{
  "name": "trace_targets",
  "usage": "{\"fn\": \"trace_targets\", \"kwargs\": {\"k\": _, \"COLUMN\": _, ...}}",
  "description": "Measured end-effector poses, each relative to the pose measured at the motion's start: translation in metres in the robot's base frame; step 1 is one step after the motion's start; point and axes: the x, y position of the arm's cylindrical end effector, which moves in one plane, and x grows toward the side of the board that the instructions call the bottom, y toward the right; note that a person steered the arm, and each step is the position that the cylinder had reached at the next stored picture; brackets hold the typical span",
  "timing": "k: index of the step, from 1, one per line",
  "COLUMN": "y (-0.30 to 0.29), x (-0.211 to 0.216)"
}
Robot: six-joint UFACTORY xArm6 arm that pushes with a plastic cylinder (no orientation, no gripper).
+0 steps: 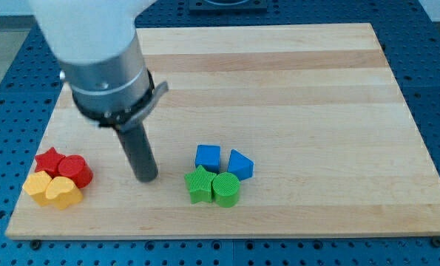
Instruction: Slide the green star along with the blue cube slightly up
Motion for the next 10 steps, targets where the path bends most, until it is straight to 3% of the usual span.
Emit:
{"fn": "trace_targets", "kwargs": {"k": 3, "y": 0.015, "x": 0.067}}
{"fn": "trace_targets", "kwargs": {"k": 6, "y": 0.086, "x": 0.067}}
{"fn": "trace_targets", "kwargs": {"k": 10, "y": 0.091, "x": 0.012}}
